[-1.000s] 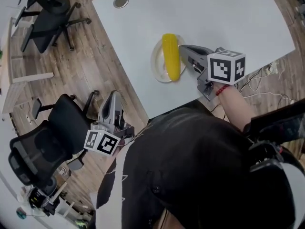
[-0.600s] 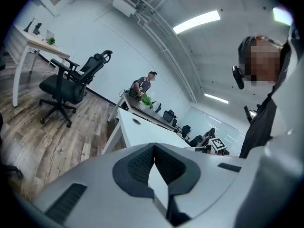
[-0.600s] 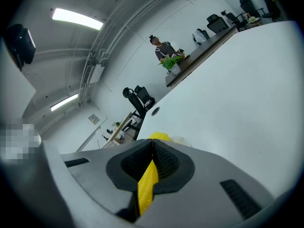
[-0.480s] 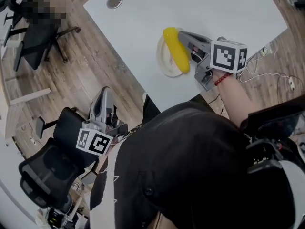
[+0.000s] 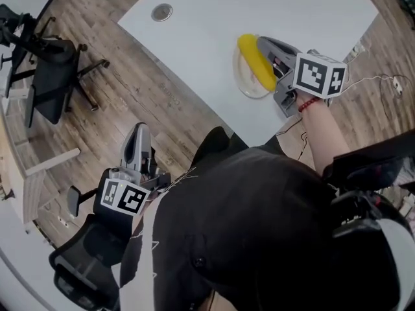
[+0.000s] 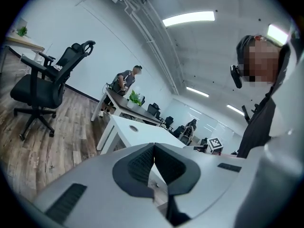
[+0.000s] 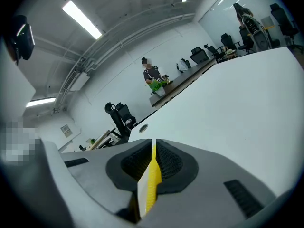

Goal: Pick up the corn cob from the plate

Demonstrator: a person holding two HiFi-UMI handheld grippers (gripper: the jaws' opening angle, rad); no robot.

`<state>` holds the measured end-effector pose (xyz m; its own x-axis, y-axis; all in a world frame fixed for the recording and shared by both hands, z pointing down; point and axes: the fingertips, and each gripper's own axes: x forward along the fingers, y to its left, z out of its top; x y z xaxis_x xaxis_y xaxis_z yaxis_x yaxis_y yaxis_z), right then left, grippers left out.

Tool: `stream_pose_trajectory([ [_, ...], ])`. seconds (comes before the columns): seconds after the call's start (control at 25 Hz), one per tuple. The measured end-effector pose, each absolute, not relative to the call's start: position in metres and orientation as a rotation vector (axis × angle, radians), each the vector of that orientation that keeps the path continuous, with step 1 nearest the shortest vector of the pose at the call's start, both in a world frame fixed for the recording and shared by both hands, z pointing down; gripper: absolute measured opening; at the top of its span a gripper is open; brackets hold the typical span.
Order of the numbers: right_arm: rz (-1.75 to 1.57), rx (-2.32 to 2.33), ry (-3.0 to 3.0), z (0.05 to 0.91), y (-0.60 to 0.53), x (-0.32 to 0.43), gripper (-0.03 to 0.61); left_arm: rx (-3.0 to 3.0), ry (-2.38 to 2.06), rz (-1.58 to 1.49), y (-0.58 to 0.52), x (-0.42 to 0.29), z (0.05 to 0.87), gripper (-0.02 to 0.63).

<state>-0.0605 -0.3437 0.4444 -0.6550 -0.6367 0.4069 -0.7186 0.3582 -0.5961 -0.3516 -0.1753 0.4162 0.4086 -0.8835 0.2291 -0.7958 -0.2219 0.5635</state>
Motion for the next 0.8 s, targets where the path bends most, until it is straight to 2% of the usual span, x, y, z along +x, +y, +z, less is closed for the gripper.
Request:
stream_pose_trajectory([
  [0.16,1.163,1.347,-2.481,0.446,-0.342,-0.052,0.034,2.078,-1.385,-0.177,-0.172,-0.359,0.418,0.012],
  [0.24,1.156,1.344,-2.453,0.45,-0.339,-0.053,0.18,2.09,-1.367,-0.174,-0.172,-0.365,0.419,0.012],
  [0.28,1.144,1.327,-2.431,0.452,-0.338,-0.055,0.21,2.092,-1.36,-0.176,-0.173,-0.368,0.419,0.012],
  [0.8,0.829,1.286,-2.149,0.51,-0.314,-0.071,0.249,2.106,-1.304,-0.233,-0.171,-0.382,0.423,0.012],
])
